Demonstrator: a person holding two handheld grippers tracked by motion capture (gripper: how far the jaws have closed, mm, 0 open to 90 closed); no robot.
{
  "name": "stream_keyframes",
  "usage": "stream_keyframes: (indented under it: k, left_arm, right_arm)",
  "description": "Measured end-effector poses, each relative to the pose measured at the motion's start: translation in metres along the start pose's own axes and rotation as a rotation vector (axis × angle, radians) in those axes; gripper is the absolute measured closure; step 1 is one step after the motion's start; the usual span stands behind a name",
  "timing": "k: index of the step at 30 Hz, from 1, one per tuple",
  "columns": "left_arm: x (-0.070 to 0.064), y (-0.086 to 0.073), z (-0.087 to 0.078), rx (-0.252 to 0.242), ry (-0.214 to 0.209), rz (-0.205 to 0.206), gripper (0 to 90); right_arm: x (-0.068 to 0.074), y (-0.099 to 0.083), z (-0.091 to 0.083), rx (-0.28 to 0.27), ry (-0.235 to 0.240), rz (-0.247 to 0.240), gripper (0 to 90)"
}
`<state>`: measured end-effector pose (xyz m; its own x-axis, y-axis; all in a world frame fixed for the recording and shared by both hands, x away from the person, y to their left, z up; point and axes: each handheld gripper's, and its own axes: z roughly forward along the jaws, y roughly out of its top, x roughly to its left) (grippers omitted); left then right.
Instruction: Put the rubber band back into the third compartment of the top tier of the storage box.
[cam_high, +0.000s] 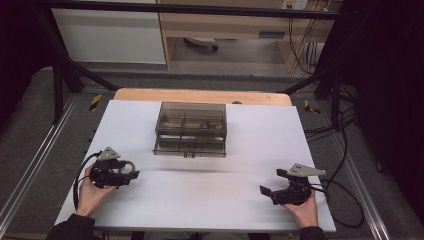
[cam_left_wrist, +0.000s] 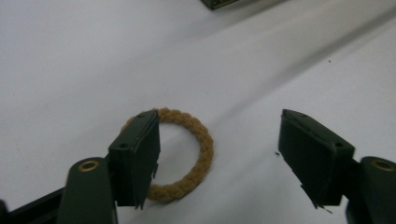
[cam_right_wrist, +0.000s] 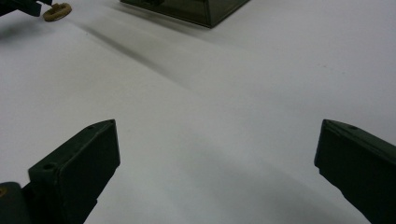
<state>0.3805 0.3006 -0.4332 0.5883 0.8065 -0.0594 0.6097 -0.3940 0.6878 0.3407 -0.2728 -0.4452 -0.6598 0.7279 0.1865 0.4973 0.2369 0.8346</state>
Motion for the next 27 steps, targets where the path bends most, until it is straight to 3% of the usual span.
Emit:
stream_keyframes:
  k: [5,20,27]
  left_arm:
    - [0.0,-0.0029,0.0022,0.019,0.016,-0.007,44.3]
    - [-0.0006,-0.0045,0.0058,0.029,0.037,-0.002,69.0]
    - [-0.0007,-0.0045,0.0069,0.036,0.047,-0.002,75.0]
  right_arm:
    - [-0.0002,0.0,0.0001,0.002,0.001,-0.002,0.8]
    - [-0.0002,-0.0001,0.0007,0.004,0.0,-0.002,0.8]
    - [-0.0001,0.0,0.0006,0.003,0.0,-0.001,0.8]
